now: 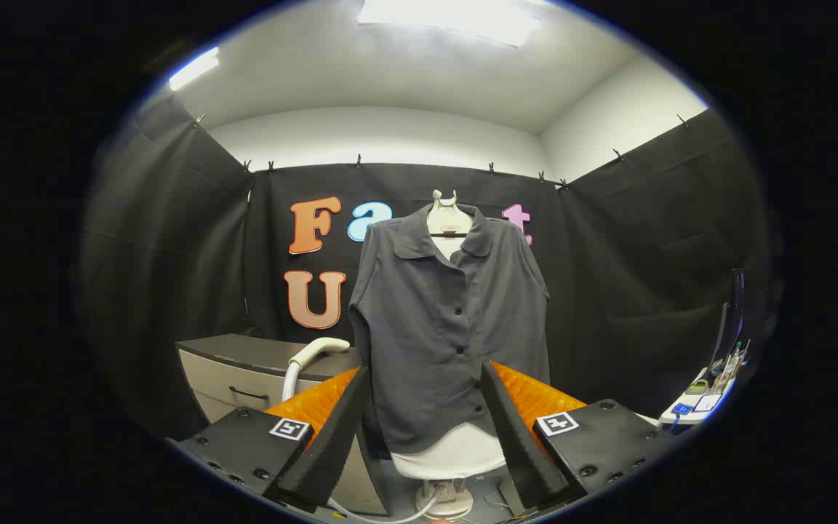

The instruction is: Iron the clothes twice with a garment steamer, once on the left side and once on the right side.

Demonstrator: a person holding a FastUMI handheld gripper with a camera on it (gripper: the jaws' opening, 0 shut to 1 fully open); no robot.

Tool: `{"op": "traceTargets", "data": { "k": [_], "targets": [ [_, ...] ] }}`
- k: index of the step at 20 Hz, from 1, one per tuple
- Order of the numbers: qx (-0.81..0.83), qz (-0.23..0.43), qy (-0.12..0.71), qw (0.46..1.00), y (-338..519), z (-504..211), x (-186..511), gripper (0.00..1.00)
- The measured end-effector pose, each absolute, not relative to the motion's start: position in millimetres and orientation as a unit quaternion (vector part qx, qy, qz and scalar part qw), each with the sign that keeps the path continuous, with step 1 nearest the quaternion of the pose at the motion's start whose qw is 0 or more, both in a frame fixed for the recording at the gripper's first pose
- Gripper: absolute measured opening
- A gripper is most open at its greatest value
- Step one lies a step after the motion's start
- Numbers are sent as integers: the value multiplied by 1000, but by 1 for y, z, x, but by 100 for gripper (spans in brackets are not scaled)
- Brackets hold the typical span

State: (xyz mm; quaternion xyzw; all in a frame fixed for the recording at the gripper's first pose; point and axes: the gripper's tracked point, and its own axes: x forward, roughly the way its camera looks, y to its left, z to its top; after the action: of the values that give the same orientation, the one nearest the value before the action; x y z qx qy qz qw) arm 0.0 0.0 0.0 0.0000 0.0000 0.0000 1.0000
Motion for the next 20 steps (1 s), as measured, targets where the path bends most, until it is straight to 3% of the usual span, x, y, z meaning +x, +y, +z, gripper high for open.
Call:
{"op": "traceTargets", "data": {
  "k": [20],
  "targets": [
    [5, -17, -7, 1000, -1, 4, 4, 97]
  ]
}}
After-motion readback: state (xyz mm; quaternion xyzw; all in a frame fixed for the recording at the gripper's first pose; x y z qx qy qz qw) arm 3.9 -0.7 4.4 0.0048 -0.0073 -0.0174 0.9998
